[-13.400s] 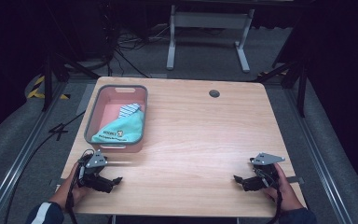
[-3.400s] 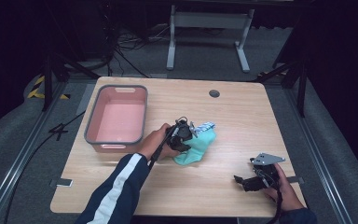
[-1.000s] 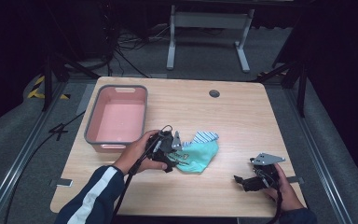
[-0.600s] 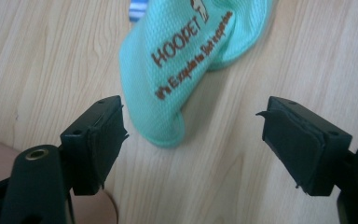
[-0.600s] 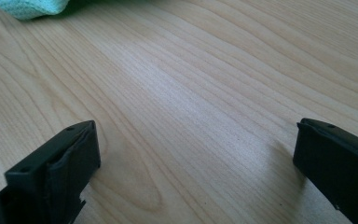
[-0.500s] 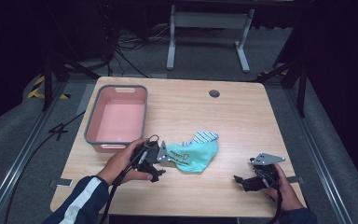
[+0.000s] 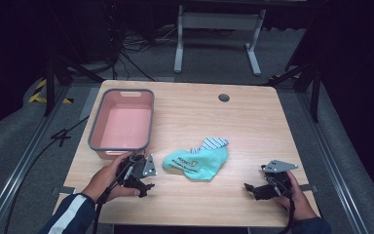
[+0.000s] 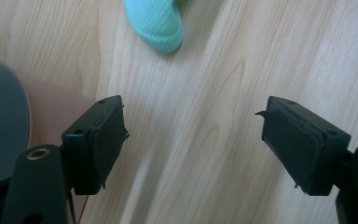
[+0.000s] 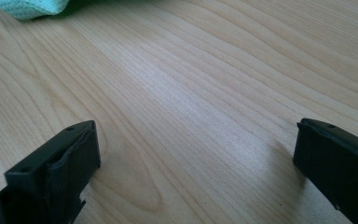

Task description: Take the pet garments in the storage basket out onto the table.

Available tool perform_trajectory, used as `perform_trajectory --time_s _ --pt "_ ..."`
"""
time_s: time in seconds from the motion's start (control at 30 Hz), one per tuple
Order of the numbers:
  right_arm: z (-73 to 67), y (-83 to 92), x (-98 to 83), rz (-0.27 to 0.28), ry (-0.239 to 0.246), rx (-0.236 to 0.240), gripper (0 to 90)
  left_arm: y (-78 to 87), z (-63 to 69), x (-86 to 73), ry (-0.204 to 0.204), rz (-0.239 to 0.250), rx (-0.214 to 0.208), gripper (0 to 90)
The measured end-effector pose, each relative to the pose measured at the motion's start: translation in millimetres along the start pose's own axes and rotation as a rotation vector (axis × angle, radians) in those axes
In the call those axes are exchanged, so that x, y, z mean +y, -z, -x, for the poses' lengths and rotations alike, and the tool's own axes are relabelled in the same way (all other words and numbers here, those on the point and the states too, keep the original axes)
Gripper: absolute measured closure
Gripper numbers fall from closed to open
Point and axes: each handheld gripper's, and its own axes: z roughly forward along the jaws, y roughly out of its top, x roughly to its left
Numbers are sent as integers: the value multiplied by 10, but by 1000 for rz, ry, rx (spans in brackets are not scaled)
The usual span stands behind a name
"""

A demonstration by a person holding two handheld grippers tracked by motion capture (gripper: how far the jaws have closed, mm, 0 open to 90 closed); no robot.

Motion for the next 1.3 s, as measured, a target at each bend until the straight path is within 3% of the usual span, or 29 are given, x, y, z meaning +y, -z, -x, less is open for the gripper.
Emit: perform_trajectory --time_s 0.07,0.17,0.57,0.7,0.73,0.83,0.97,1.2,1.3 --pt "0 0 0 0 0 0 7 5 0 -83 23 13 6 235" --pt "-1 0 0 1 -2 1 7 31 -3 -196 25 3 20 227" --pt "0 -1 0 1 0 0 7 60 -75 -732 129 15 2 217" --pt "0 -1 0 0 0 0 7 55 -94 -851 140 26 0 212" --pt "0 -1 0 0 -1 0 7 63 -113 -926 168 55 -9 211" --pt "-2 -2 2 1 -5 1 6 64 -129 -991 180 66 -19 195" --pt "-2 -3 2 1 -4 1 6 10 -160 -1155 243 89 -35 193" --pt "-1 -4 2 0 -2 1 6 -35 -227 -1525 408 229 -83 168" --pt "0 -5 3 1 -1 2 6 -47 -222 -1597 419 270 -71 151"
